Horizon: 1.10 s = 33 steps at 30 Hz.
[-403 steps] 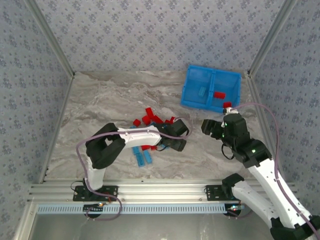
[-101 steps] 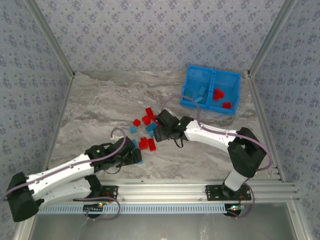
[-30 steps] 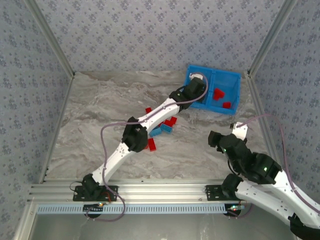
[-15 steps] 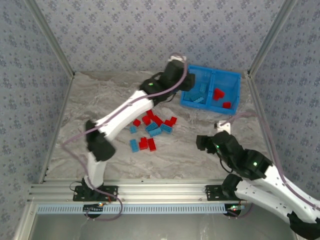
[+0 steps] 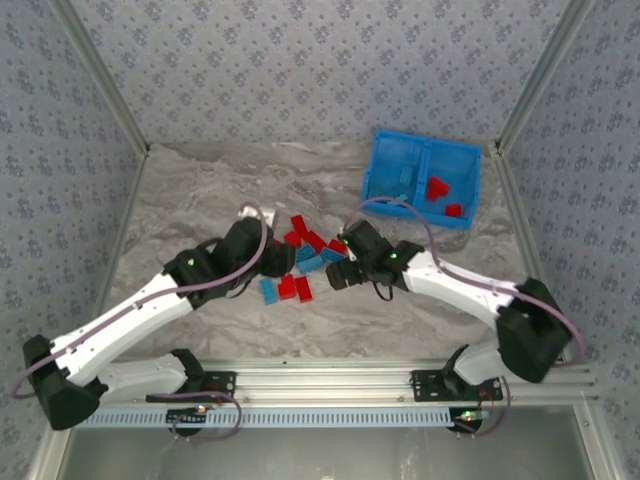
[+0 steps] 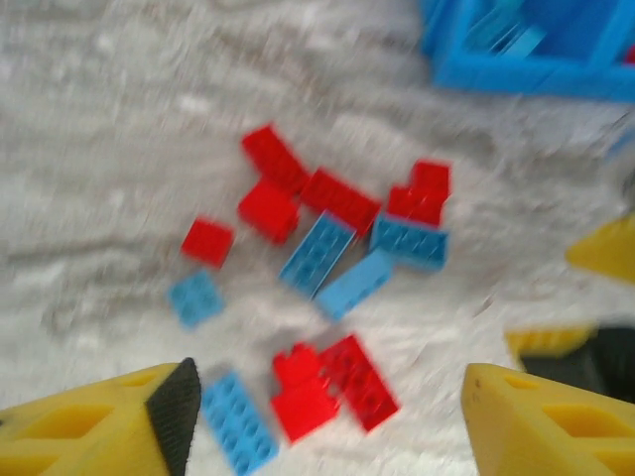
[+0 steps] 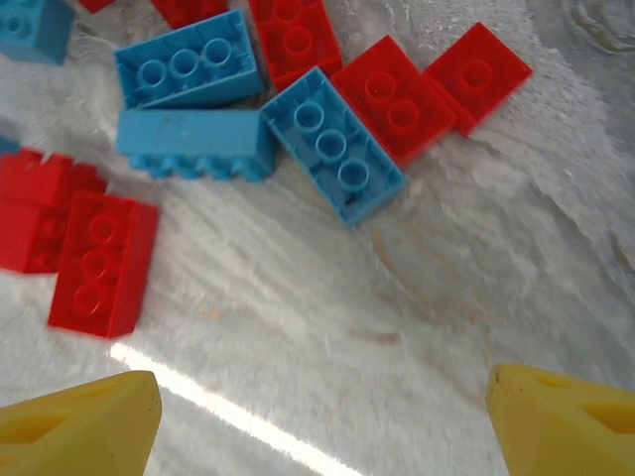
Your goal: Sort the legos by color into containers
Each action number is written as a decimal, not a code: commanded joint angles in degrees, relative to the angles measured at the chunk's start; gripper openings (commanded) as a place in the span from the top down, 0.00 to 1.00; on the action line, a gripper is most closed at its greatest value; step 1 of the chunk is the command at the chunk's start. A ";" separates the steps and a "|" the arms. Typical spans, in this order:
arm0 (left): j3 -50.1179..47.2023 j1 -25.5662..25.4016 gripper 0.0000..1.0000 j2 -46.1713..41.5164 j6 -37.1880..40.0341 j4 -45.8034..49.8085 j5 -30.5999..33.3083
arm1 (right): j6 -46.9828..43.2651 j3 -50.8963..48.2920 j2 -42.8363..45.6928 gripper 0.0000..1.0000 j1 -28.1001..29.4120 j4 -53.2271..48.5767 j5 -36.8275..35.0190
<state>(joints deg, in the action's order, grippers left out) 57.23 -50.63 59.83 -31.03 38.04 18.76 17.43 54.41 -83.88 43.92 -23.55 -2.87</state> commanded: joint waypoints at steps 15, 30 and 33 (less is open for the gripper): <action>-8.80 -0.09 0.05 -12.15 -6.17 5.20 3.98 | -12.91 11.94 -22.54 0.17 -4.62 3.47 7.90; -9.51 -0.15 0.04 -12.55 -6.03 4.74 5.40 | -18.05 16.43 -26.95 0.41 -3.77 0.96 10.14; -9.69 -0.09 0.03 -12.58 -6.27 4.58 5.42 | -17.72 16.47 -26.97 0.53 -2.89 0.23 8.46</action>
<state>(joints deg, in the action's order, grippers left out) 47.62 -50.63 48.01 -36.75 42.35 22.76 0.47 69.69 -109.95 39.97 -20.91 5.74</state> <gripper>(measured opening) 0.966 0.482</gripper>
